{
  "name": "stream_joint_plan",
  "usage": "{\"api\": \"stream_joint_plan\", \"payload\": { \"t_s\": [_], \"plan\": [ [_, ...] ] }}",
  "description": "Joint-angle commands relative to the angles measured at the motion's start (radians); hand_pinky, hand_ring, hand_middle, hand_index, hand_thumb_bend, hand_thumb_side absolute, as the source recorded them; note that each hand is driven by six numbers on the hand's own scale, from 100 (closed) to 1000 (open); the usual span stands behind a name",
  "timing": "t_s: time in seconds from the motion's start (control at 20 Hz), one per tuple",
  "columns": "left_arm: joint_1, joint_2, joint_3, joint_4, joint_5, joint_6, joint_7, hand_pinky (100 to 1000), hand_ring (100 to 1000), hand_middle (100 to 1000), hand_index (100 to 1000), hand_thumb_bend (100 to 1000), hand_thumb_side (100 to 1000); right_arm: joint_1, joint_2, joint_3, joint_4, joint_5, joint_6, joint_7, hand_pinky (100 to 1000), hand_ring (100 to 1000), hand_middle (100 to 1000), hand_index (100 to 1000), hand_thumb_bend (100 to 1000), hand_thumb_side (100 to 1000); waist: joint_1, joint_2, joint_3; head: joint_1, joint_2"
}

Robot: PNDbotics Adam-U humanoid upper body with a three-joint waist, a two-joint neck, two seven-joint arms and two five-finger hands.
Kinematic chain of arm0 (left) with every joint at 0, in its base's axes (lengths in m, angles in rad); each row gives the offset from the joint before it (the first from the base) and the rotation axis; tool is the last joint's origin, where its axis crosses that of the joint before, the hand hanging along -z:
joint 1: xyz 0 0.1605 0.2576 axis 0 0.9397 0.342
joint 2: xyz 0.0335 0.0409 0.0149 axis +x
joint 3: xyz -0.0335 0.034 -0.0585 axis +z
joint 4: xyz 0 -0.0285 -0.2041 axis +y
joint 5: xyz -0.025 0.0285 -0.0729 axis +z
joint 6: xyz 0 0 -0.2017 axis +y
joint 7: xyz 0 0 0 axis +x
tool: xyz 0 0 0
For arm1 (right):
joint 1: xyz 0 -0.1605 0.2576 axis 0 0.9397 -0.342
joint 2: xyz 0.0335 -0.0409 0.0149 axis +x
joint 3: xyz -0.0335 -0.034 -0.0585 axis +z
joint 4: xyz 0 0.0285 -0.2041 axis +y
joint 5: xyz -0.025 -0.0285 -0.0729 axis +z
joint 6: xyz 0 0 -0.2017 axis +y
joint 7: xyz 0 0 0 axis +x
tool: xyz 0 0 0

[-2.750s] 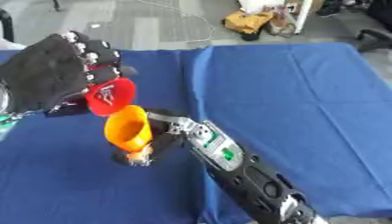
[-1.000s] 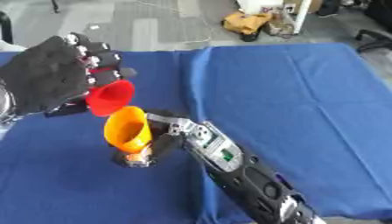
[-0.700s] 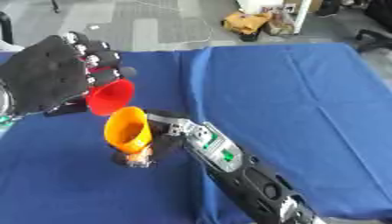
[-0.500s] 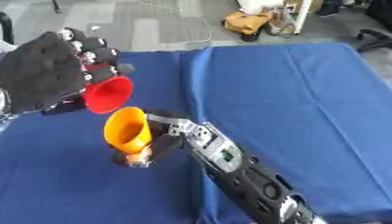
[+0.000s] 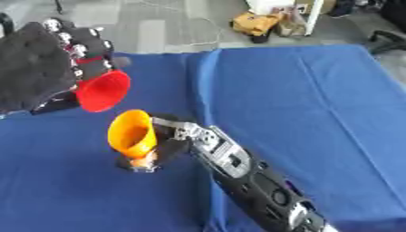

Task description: Pour the contents of one cup into another cup.

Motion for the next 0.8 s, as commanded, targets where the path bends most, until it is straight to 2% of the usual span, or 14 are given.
{"api": "stream_joint_plan", "payload": {
  "t_s": [0.05, 0.8],
  "plan": [
    [-0.022, 0.016, 0.012, -0.017, 0.009, 0.000, -0.006, 531, 484, 445, 731, 323, 100, -0.011, -0.003, -0.009, -0.008, -0.007, 0.001, -0.003, 467, 514, 234, 395, 100, 140, 0.001, -0.016, 0.001, -0.002, -0.007],
    [-0.011, -0.049, -0.059, 0.121, -0.063, -0.063, 0.012, 532, 474, 437, 732, 323, 100, -0.014, 0.002, -0.009, -0.010, -0.009, 0.003, -0.004, 466, 514, 233, 393, 100, 139, -0.004, -0.010, -0.006, 0.004, -0.004]
  ]
}}
